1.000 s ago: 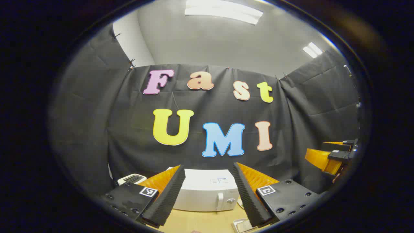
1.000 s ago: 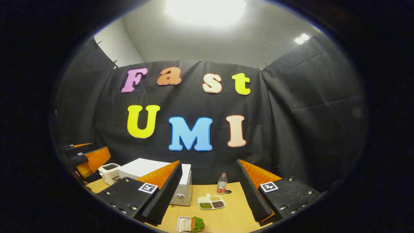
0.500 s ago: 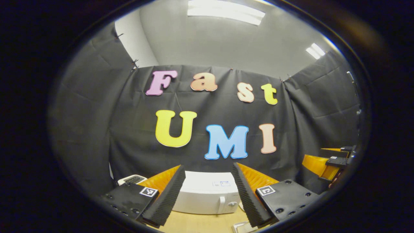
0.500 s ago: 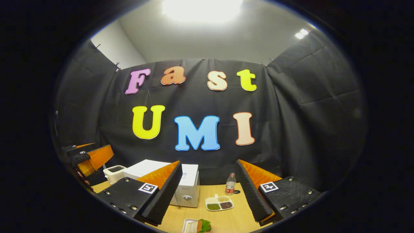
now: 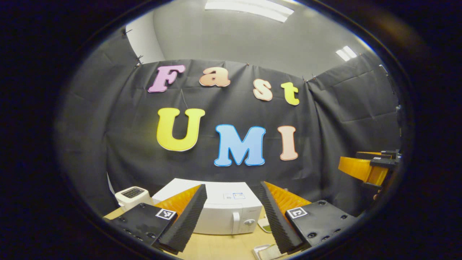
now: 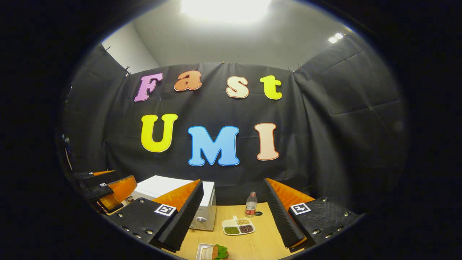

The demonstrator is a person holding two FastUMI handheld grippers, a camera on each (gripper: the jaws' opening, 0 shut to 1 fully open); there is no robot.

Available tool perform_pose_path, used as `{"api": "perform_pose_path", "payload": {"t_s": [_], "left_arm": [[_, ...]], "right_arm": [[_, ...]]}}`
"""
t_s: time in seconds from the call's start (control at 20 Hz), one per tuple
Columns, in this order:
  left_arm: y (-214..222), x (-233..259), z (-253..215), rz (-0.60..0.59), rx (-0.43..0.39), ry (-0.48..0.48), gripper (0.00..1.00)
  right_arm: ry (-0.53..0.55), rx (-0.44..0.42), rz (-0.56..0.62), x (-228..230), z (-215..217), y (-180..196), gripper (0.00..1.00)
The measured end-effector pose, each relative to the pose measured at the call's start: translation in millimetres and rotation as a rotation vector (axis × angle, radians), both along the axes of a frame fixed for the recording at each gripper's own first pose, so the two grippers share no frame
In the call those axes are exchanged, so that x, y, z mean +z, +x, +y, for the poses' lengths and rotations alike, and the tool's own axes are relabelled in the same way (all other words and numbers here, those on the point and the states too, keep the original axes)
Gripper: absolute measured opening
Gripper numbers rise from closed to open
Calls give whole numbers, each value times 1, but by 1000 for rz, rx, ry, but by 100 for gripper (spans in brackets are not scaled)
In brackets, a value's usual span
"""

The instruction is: Open the microwave oven with the left hand, put the food in, and close the microwave oven.

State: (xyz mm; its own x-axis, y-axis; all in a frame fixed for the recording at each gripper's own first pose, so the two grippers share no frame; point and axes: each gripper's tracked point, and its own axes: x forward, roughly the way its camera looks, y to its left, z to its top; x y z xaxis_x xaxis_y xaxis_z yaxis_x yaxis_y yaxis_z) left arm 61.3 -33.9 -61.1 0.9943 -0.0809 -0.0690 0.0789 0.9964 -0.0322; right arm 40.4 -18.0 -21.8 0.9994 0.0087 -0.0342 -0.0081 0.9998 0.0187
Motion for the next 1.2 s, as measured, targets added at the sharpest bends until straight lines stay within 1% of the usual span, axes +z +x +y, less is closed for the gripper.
{"api": "perform_pose_path", "payload": {"t_s": [0.2, 0.3, 0.4, 0.5, 0.6, 0.7, 0.75, 0.8, 1.0, 1.1, 1.15, 1.2], "left_arm": [[30, -38, -5, 47, 3, 5, 96], [41, -58, -8, 70, -1, 25, 95], [55, -83, -8, 94, 0, 44, 96], [68, -107, -9, 98, 10, 68, 95], [82, -140, -14, 141, 0, 69, 95], [96, -172, -16, 181, -1, 79, 96], [103, -187, -16, 202, 2, 83, 96], [110, -202, -18, 225, 4, 84, 95], [137, -257, -23, 311, 15, 87, 96], [145, -277, -27, 339, 14, 83, 96], [148, -285, -28, 348, 15, 79, 89], [151, -292, -28, 358, 20, 80, 87]], "right_arm": [[-11, -2, 15, -8, -10, 13, 99], [-7, -11, 33, -17, -16, 20, 99], [0, -20, 51, -25, -22, 27, 99], [0, -31, 66, -33, -29, 34, 99], [0, -40, 84, -42, -35, 39, 99], [13, -17, 92, -46, -30, 42, 99], [9, -15, 93, -49, -32, 45, 96], [1, -14, 99, -52, -33, 49, 99], [-2, -16, 130, -68, -35, 60, 99], [2, -18, 149, -78, -39, 68, 99], [-1, -22, 159, -82, -42, 72, 99], [-2, -25, 166, -85, -45, 74, 99]]}}
